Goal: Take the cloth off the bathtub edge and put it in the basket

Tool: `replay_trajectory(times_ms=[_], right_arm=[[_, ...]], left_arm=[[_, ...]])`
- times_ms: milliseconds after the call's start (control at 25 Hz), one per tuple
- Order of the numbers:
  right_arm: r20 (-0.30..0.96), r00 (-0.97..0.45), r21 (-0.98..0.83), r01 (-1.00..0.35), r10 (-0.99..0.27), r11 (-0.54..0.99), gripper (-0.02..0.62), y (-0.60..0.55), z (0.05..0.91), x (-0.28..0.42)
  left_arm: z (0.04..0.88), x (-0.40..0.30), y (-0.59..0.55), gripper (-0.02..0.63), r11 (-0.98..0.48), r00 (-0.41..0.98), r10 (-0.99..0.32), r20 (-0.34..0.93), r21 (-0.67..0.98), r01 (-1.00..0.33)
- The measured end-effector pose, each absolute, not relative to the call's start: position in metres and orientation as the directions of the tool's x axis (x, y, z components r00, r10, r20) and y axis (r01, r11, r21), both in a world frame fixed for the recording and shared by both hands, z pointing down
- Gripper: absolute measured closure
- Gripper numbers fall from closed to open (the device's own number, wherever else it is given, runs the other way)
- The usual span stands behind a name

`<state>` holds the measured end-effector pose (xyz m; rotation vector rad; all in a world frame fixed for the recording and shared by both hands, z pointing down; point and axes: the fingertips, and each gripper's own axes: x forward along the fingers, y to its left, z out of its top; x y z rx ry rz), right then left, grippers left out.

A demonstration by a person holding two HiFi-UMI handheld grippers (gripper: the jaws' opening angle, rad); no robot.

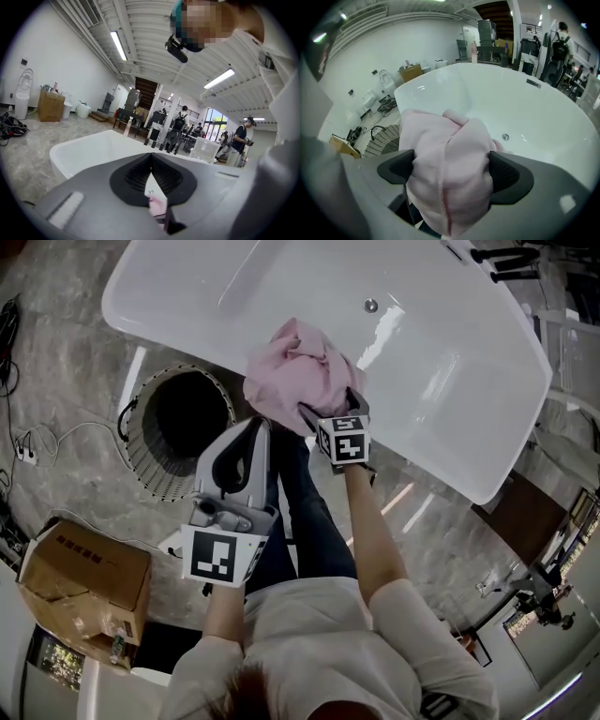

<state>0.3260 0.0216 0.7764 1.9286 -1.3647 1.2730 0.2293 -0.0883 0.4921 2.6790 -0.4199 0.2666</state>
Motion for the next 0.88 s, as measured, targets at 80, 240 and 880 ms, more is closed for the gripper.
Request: replay_trajectory(times_ms=[80,240,880], right_arm=[[0.869,0.083,-0.137,-0.907,-0.488,-0.398,0.121,0.020,0.778,0.326],[0.873,0.076,-0.124,-0.920,-0.481,-0.371,0.135,0.021,0.778,0.324],[0.850,0.100,-0.062,-0.956,-0.517,-0.286,0.492,0.010,0.742,0.311]], left_arm=[[0.491,0.228,-0.091,0.592,-0.864,0.933,-0.258,0.251,0.372,-0.339],[0.490,0.224,-0.095,0.592,-0.862,0.928,-0.275,0.251,0.363,-0.353],[0.465,0.228,-0.102,0.592,-0.897,0.934,-0.290,0.208,0.282,-0.341]])
